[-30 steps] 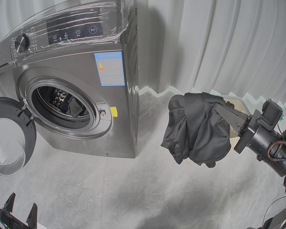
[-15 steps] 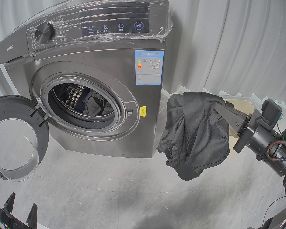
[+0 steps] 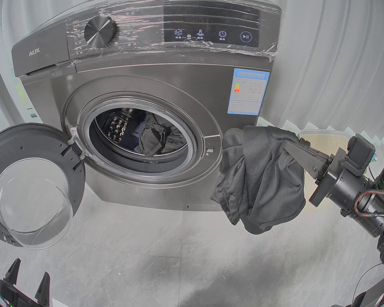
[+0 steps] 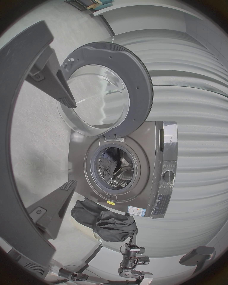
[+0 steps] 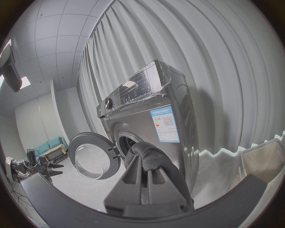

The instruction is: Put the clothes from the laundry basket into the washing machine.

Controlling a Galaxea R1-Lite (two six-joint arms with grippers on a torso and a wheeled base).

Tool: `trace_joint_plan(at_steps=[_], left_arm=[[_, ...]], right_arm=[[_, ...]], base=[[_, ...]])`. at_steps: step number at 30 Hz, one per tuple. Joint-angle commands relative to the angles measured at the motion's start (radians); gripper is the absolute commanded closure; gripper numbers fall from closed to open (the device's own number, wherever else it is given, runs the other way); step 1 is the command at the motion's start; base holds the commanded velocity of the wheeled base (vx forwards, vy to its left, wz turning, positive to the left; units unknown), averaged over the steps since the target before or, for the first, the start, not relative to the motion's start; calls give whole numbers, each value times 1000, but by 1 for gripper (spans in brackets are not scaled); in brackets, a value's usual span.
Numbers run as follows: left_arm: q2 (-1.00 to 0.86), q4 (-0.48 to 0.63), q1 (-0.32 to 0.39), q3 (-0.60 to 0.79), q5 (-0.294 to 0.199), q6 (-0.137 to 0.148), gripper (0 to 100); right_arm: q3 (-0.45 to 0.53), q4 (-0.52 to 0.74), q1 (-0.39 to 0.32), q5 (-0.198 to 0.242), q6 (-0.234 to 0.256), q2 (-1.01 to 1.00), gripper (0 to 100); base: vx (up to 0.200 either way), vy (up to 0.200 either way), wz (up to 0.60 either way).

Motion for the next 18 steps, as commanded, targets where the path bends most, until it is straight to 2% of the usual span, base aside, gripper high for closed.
trace_joint_plan(at_steps=[1, 5, 14, 18], left_arm=[[-16, 1, 0, 15, 0, 0, 0], [-16, 1, 0, 15, 0, -2, 0], [-16, 1, 0, 15, 0, -2, 0], [-16, 1, 0, 15, 0, -2, 0]], right_arm=[[1, 0, 0, 0, 1, 5, 100], [1, -1, 0, -1, 2, 14, 100], [1, -3, 0, -1, 4, 24, 100], [1, -3, -1, -1, 2, 24, 100]], base=[[-200, 0, 0], [-200, 0, 0], [0, 0, 0], [0, 200, 0]])
